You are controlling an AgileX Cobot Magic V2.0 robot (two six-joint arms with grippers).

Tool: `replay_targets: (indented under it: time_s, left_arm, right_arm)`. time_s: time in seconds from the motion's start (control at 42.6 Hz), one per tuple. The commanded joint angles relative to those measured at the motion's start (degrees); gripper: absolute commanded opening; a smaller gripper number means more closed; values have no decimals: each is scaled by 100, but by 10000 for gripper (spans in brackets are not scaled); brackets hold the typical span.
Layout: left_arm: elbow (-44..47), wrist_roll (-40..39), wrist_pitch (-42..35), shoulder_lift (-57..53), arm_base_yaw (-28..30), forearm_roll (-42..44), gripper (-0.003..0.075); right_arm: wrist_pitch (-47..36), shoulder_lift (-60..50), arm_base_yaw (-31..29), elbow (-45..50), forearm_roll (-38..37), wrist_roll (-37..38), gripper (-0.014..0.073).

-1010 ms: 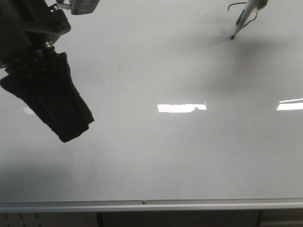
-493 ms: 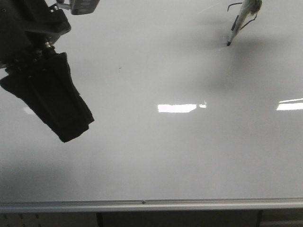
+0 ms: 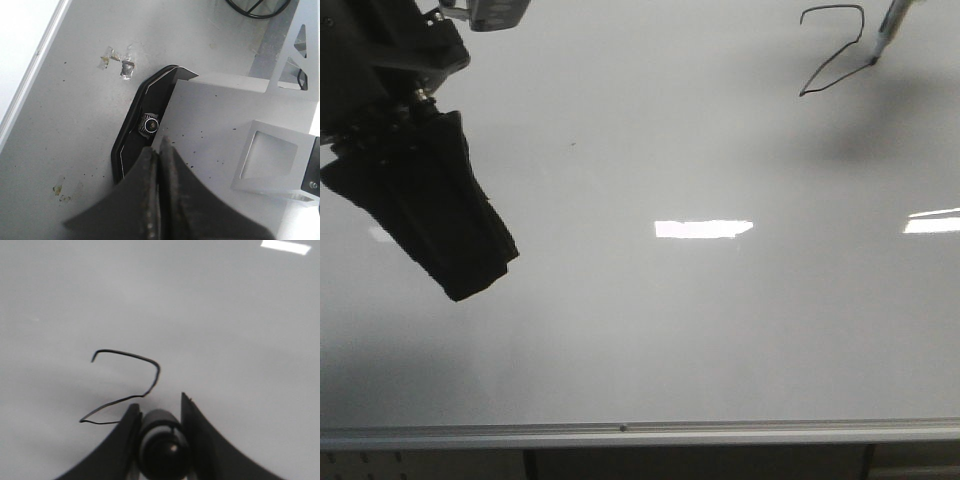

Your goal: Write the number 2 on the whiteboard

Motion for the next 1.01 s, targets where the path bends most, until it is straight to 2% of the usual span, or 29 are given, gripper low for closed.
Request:
replay_targets:
  time_s: [0.0,0.141,0.376,0.987]
  left_arm:
    - [-188,-18,-23,-204,-45,-271,-20]
    - [-188,-18,-23,-204,-45,-271,-20]
    - [-188,-18,-23,-204,-45,-271,-20]
    - [-188,-18,-23,-204,-45,-271,-20]
  right_arm:
    - [-331,-312,-338,-163,51,-16,-108]
    - [-156,-359,-663,-163,57,-16,-108]
    - [-56,-675,-641,-163,319,-16,-108]
    - [138,-831,-641,-163,319,-16,-108]
